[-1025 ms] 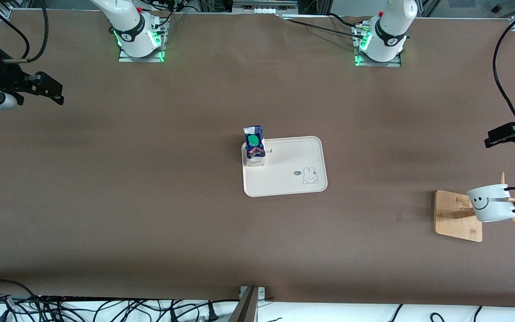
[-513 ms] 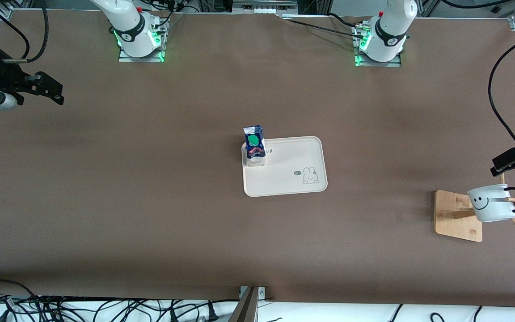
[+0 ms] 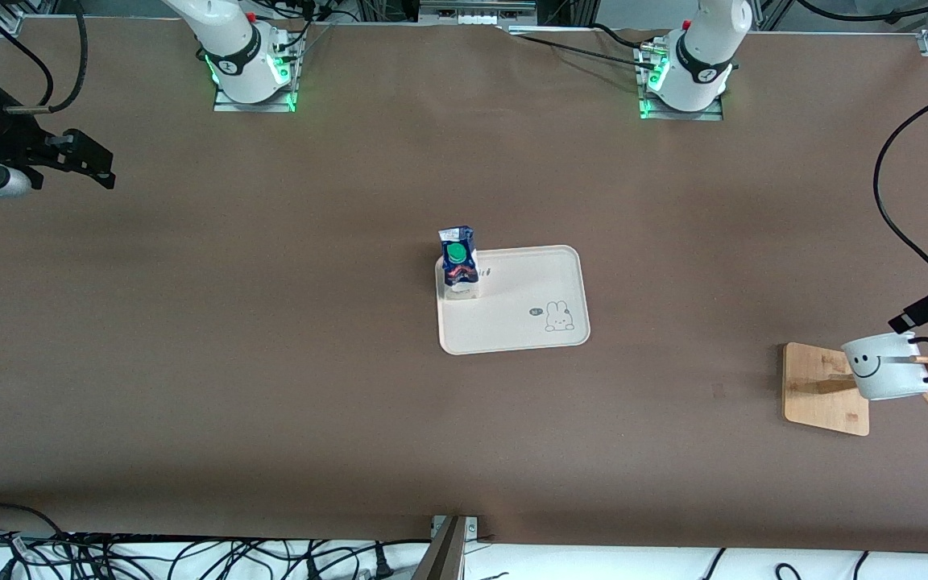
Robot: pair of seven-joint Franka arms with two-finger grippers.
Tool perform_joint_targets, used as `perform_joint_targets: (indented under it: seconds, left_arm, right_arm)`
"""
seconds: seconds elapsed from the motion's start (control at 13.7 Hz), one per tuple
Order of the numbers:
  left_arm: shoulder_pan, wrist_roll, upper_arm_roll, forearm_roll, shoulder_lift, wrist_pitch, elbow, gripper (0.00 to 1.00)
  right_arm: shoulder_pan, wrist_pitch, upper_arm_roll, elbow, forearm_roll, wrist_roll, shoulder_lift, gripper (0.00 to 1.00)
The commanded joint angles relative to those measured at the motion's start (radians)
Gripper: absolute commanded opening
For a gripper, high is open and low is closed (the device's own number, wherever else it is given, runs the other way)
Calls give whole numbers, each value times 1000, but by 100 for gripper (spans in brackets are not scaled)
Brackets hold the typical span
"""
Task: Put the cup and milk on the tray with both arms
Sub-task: 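Move the left gripper down toward the white mug on the stand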
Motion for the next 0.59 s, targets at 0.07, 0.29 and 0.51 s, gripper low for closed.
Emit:
perform_joint_targets:
  seconds: [0.07, 0.29, 0.51]
  left_arm:
    - [3, -94, -16, -92, -116, 187, -216, 100]
    - [2, -99, -19, -178, -107, 319, -262, 97]
    - [-7, -86, -37, -288, -82, 468, -304, 92]
  right_arm:
    - [-6, -4, 6, 20, -9, 1, 8, 100]
    - [-6, -4, 6, 20, -9, 1, 8, 100]
    - [-6, -4, 6, 20, -9, -1, 8, 100]
